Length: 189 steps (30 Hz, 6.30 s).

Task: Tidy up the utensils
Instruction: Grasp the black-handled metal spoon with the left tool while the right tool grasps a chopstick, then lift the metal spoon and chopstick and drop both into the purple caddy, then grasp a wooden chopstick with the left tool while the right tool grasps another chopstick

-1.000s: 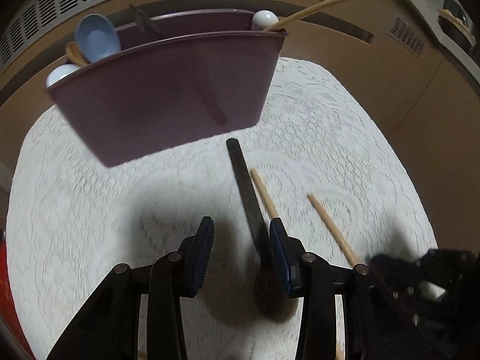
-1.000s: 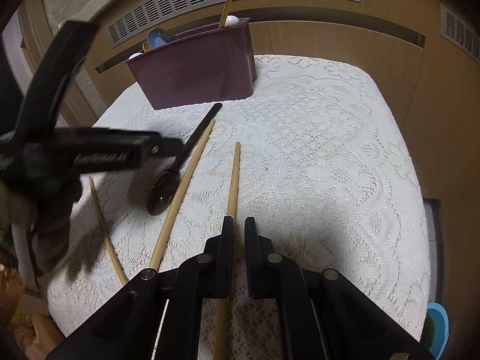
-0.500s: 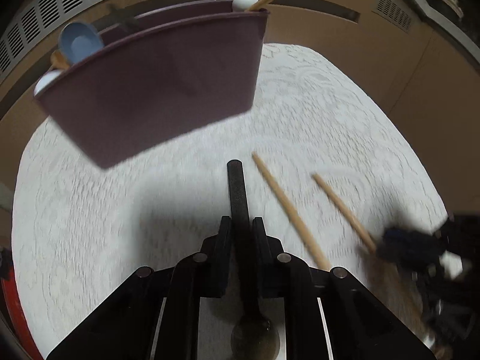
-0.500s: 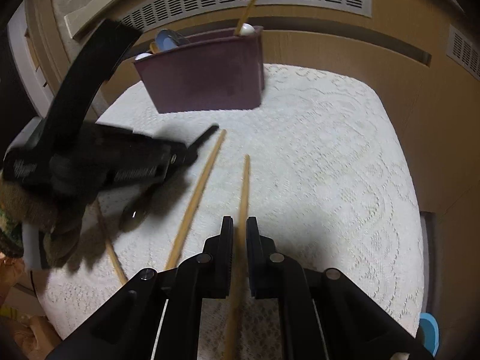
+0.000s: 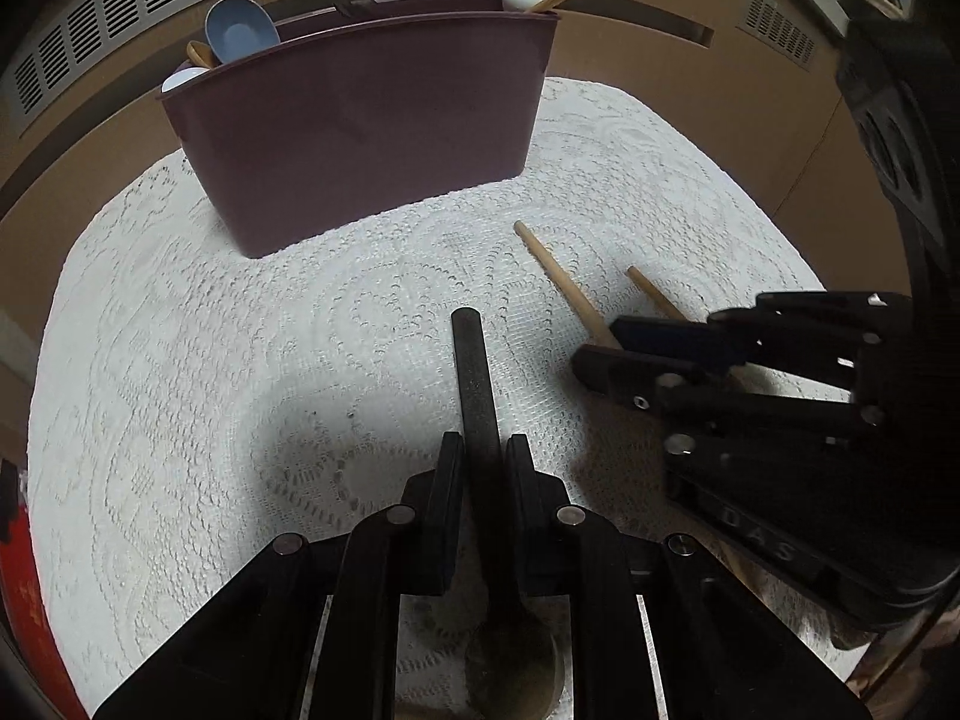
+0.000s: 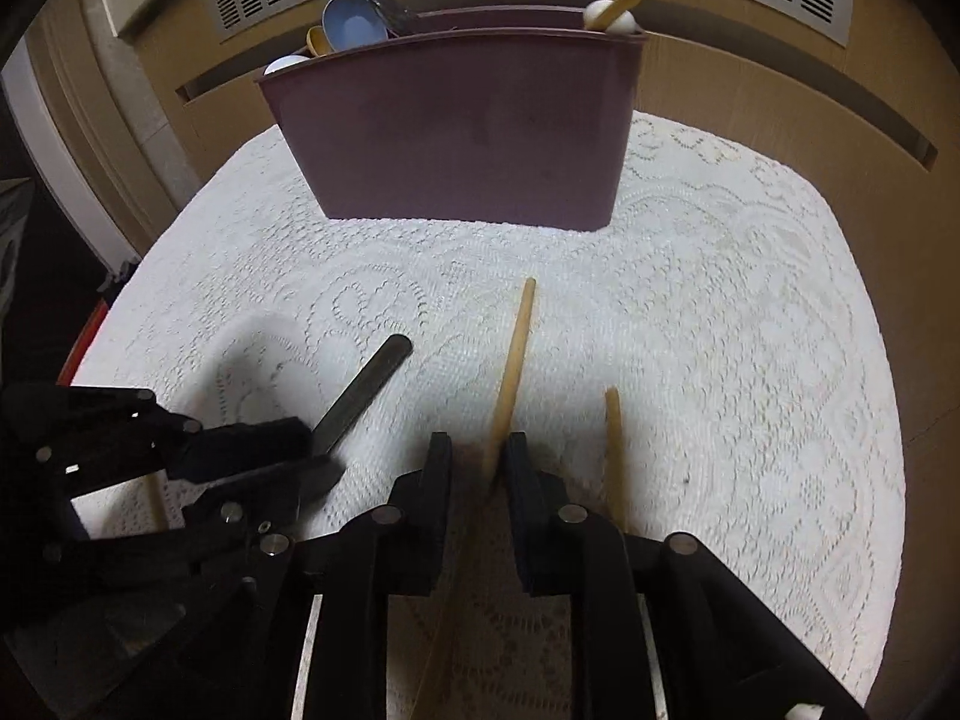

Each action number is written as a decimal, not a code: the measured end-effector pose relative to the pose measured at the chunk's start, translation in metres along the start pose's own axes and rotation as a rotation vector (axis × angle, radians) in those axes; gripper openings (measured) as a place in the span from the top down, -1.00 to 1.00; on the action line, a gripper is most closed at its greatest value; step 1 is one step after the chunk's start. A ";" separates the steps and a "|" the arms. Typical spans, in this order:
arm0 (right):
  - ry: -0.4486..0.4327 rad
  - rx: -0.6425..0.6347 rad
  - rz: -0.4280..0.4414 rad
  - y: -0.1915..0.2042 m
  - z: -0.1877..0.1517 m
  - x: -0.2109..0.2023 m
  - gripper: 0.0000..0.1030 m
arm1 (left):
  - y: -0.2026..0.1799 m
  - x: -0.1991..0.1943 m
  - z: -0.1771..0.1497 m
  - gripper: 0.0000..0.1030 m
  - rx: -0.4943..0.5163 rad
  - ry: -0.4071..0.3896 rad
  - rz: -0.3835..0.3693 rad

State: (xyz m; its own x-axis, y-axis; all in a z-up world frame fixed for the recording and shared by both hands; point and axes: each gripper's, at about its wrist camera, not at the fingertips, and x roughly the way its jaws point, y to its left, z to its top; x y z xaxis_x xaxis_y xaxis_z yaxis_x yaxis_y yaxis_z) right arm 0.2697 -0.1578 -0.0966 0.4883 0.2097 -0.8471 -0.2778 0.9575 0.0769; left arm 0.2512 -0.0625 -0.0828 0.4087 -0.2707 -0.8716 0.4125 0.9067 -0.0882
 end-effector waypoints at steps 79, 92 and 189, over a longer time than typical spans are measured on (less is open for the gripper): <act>-0.508 -0.026 0.137 0.001 0.005 -0.221 0.89 | -0.012 -0.204 -0.008 0.76 -0.086 -0.588 -0.030; -0.822 -0.102 -0.002 0.003 0.159 -0.305 0.89 | 0.027 -0.276 0.130 0.76 -0.056 -0.886 0.046; -0.096 -0.113 -0.037 -0.016 -0.060 -0.052 0.86 | 0.010 -0.029 -0.071 0.16 -0.280 0.090 -0.026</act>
State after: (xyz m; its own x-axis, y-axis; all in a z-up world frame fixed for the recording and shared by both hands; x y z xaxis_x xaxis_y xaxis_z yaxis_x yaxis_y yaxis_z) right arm 0.1994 -0.1962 -0.0848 0.5749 0.1981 -0.7939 -0.3470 0.9377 -0.0173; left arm 0.1853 -0.0223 -0.0927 0.3218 -0.2769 -0.9054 0.1760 0.9571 -0.2302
